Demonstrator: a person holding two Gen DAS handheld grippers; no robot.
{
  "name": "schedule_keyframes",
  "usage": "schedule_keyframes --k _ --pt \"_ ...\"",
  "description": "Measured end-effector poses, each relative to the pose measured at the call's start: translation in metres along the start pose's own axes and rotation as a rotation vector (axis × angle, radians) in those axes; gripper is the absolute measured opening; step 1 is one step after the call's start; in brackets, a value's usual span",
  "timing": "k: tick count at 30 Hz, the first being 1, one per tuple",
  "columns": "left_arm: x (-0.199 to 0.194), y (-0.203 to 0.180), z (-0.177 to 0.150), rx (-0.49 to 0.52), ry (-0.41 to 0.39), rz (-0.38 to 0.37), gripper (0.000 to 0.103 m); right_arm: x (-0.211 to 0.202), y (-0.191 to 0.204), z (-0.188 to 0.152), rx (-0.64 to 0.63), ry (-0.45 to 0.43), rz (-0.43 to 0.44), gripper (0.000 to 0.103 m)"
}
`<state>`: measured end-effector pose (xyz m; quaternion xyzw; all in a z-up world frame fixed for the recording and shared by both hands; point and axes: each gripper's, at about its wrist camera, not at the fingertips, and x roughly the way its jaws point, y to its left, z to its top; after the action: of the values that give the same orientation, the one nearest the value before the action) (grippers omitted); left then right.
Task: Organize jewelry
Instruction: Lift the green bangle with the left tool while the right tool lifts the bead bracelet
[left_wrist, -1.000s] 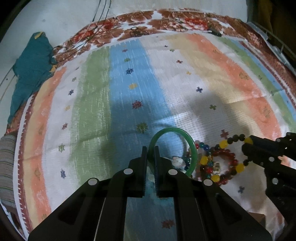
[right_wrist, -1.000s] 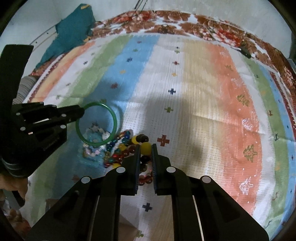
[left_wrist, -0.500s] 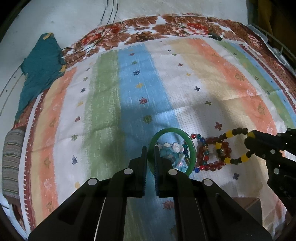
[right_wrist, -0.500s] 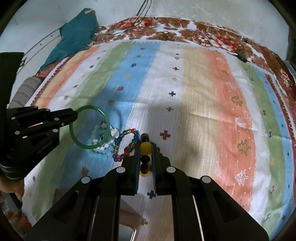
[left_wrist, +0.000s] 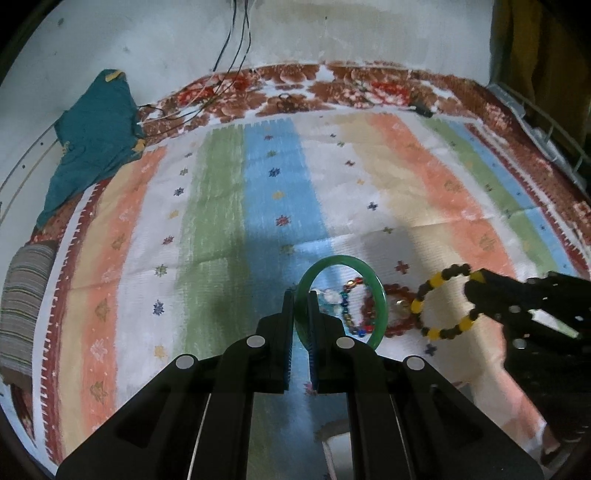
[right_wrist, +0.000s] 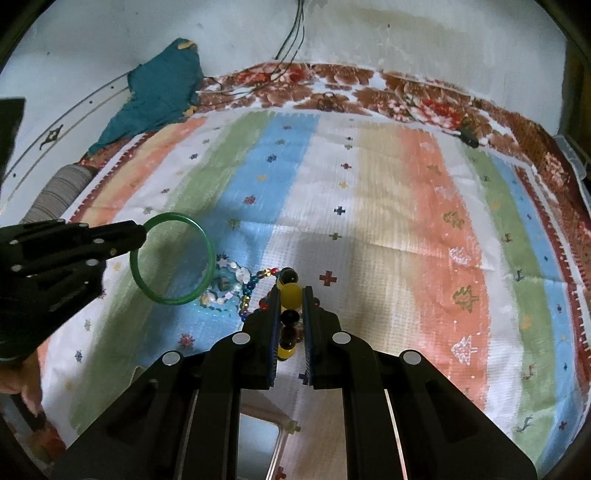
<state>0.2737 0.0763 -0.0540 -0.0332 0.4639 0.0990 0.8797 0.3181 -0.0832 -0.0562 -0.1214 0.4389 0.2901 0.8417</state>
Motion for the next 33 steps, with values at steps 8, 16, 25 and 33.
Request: schedule_keyframes --k 8,16,25,33 --pt "-0.024 -0.005 -0.007 -0.013 -0.038 -0.031 0.006 -0.022 0.001 -0.007 0.004 -0.045 0.006 0.012" --pt "-0.047 -0.009 -0.019 -0.011 -0.068 -0.055 0.006 -0.043 0.011 -0.018 -0.019 -0.090 0.014 0.012" --pt "-0.077 -0.013 -0.040 -0.019 -0.108 -0.079 0.006 -0.068 0.018 -0.033 -0.035 -0.145 0.027 0.012" --pt "-0.087 -0.014 -0.060 -0.027 -0.097 -0.094 0.006 -0.083 0.026 -0.052 -0.039 -0.149 0.044 0.012"
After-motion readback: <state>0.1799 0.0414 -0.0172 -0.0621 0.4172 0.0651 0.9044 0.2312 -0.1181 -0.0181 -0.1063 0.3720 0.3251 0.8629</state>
